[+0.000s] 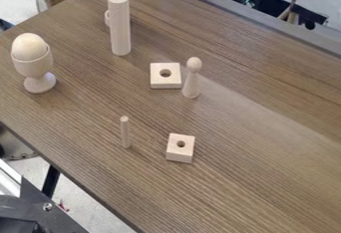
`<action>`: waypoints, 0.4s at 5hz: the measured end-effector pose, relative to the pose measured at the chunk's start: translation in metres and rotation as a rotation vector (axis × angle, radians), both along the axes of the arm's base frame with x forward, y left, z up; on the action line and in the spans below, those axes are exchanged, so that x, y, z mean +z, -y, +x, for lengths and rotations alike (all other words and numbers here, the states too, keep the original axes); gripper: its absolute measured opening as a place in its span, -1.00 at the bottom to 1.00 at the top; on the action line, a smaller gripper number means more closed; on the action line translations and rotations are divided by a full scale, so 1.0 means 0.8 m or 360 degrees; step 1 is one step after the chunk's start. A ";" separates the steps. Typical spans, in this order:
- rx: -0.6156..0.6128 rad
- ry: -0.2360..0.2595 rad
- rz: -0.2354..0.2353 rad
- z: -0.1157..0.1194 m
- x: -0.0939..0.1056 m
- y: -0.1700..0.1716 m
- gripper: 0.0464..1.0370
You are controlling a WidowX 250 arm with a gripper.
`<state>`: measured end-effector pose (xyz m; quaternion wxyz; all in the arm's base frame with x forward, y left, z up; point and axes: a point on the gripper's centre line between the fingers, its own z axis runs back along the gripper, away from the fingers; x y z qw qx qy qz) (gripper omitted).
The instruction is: Put the ring on top of the long cylinder
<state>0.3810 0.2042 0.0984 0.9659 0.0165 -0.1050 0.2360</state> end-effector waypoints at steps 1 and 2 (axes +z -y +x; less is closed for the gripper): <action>0.0000 -0.0086 -0.0047 -0.004 -0.030 0.003 0.93; 0.0023 -0.0103 -0.0067 -0.004 -0.039 0.004 0.93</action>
